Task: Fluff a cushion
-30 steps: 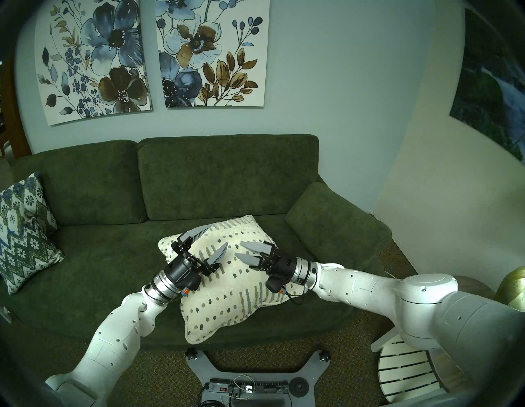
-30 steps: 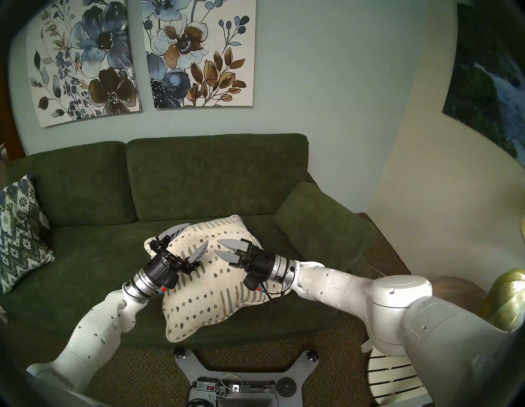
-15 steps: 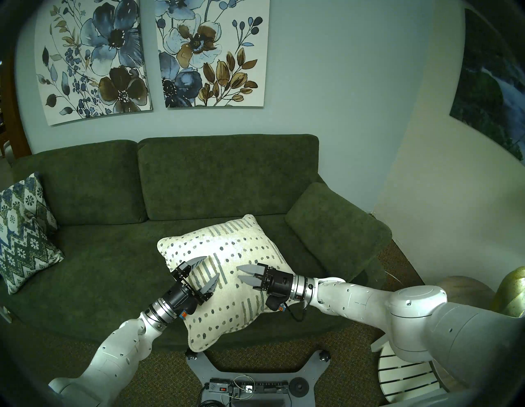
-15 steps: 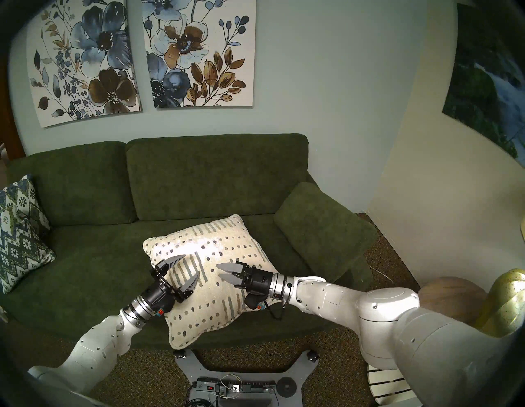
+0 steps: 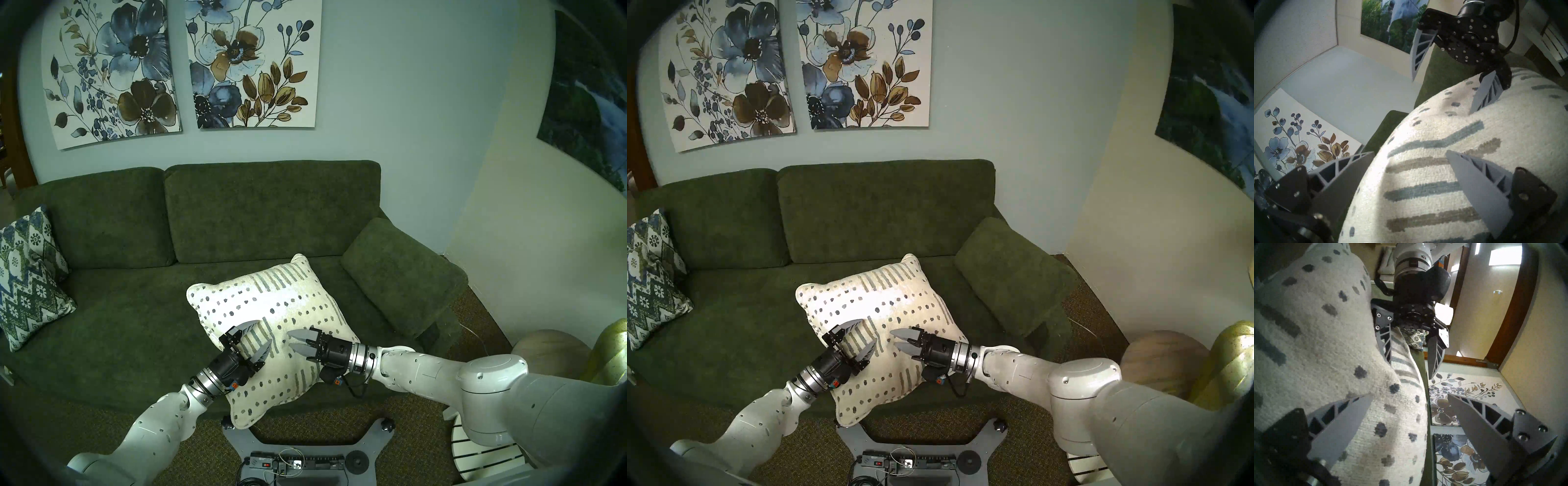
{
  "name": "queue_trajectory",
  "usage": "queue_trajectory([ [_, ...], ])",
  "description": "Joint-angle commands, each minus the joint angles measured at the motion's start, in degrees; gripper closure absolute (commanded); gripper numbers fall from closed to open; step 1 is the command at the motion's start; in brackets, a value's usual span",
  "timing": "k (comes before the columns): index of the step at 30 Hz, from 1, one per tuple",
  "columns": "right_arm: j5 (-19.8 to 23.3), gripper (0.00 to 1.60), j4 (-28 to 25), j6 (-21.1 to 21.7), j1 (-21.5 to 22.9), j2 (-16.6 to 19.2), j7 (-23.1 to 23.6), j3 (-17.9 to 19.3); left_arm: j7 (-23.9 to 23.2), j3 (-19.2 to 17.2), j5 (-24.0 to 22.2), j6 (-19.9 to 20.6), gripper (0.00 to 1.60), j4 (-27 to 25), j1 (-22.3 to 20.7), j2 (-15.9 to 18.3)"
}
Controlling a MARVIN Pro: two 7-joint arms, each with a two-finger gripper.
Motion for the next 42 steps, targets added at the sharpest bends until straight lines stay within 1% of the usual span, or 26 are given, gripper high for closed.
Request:
queue_trajectory([
  [1,0.55,0.00,1.05,-1.05,-3.25,-0.94,1.70,-0.42,-0.71,0.32,0.06,0.74,0.00,3.24,-1.11,-1.40],
  [10,2.50,0.00,2.55,-2.66,-4.95,-0.47,1.65,-0.31,-0.31,-0.23,-0.24,0.56,0.00,6.40,-1.78,-0.90],
  [25,6.01,0.00,4.14,-5.81,-7.75,-1.46,2.47,-0.21,0.77,-1.16,-0.50,-0.62,0.00,11.54,-2.28,-0.31],
  [30,7.58,0.00,4.76,-7.68,-6.58,-2.46,3.08,0.55,2.12,-2.05,-1.27,-2.11,0.00,12.13,-4.45,0.16],
  [32,8.47,0.00,5.02,-9.24,-5.03,-2.98,3.27,1.12,3.81,-2.38,-1.65,-3.14,0.00,10.87,-5.78,0.47],
  [34,8.98,0.00,4.36,-10.82,-2.98,-2.92,1.76,1.72,6.31,-2.06,-1.34,-3.14,0.00,6.71,-5.97,1.00],
  [35,8.89,0.00,3.78,-10.65,-1.78,-2.67,0.42,1.95,7.14,-1.79,-1.08,-3.14,0.00,4.35,-6.18,1.05],
  [36,8.93,0.00,3.43,-10.53,-0.88,-2.56,-0.38,2.21,7.36,-1.61,-0.94,-3.14,0.00,4.42,-7.20,0.76],
  [37,9.02,0.00,3.09,-10.30,0.16,-2.53,-1.22,2.60,6.98,-1.52,-0.84,-3.14,0.00,2.95,-7.61,0.56],
  [38,9.16,0.00,2.94,-10.22,0.59,-2.56,-1.68,3.01,6.62,-1.48,-0.87,-3.14,0.00,2.83,-8.21,0.28],
  [40,9.26,0.00,2.53,-10.01,2.38,-2.72,-2.63,3.48,5.52,-1.51,-0.98,-3.14,0.00,-0.76,-8.39,0.12],
  [41,9.40,0.00,2.35,-10.04,2.32,-2.82,-2.91,3.82,5.24,-1.51,-0.97,-3.14,0.00,-0.14,-8.93,-0.02],
  [42,9.51,0.00,2.10,-9.99,2.52,-2.93,-3.12,4.16,4.91,-1.50,-0.91,-3.14,0.00,-0.64,-8.94,-0.02],
])
